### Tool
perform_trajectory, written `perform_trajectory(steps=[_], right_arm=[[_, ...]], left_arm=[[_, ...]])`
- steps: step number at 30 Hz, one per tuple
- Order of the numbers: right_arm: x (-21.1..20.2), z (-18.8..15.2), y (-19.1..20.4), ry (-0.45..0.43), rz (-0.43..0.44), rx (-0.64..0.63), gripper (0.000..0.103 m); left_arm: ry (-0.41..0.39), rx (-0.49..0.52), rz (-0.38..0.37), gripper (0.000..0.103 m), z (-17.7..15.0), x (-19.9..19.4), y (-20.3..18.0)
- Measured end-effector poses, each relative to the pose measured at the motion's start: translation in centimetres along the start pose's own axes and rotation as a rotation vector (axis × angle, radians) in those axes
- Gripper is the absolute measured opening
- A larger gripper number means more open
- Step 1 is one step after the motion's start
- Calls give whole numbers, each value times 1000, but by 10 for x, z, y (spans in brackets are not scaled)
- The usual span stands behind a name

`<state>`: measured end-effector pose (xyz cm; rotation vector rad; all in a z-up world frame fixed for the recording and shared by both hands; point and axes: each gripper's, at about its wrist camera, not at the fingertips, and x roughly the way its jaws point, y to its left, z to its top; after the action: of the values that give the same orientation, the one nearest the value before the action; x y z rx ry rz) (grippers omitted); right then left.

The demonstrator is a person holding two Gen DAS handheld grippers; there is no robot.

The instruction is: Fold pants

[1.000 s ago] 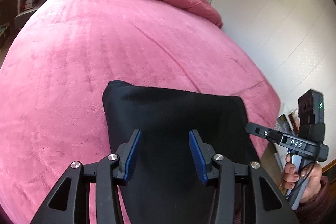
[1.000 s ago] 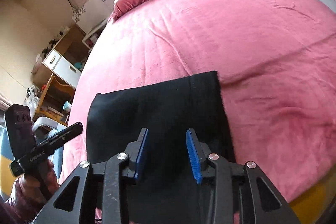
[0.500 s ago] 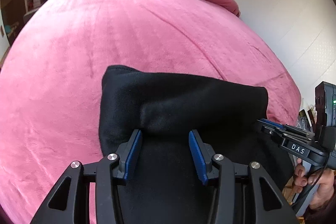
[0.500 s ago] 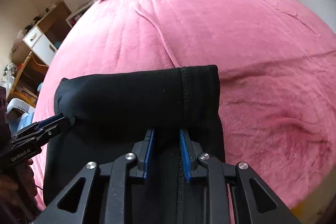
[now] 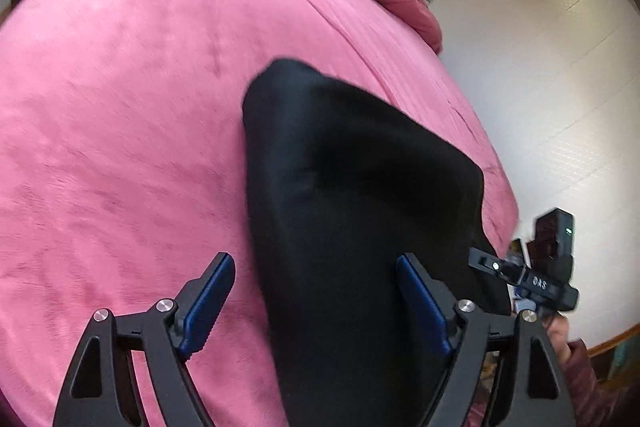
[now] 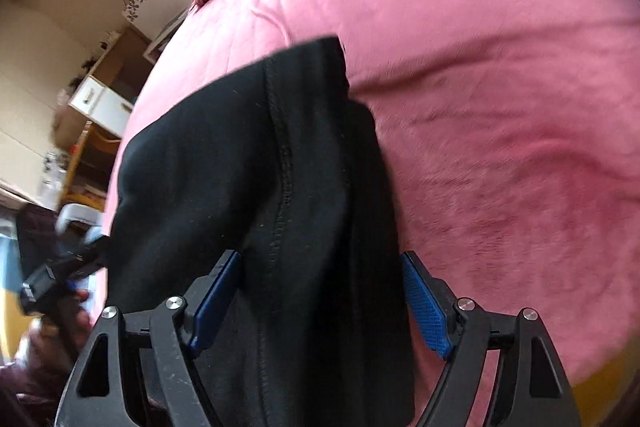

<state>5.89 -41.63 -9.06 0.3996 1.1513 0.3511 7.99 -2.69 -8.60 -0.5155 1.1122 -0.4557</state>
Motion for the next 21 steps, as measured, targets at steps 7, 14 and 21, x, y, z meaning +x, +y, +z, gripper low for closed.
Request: perform_trajectory(steps=[7,14,21], right_arm=[[21,8,-21,77,176,-3,68],[-3,4,4,58,173,-72,46],[-13,52,58,-33,267,-170,45]], left_arm=[[82,-5,-64,70,6,33,0],[27,60,-130,45,15,8,-15],[-129,117,-117,45,65,-45,-18]])
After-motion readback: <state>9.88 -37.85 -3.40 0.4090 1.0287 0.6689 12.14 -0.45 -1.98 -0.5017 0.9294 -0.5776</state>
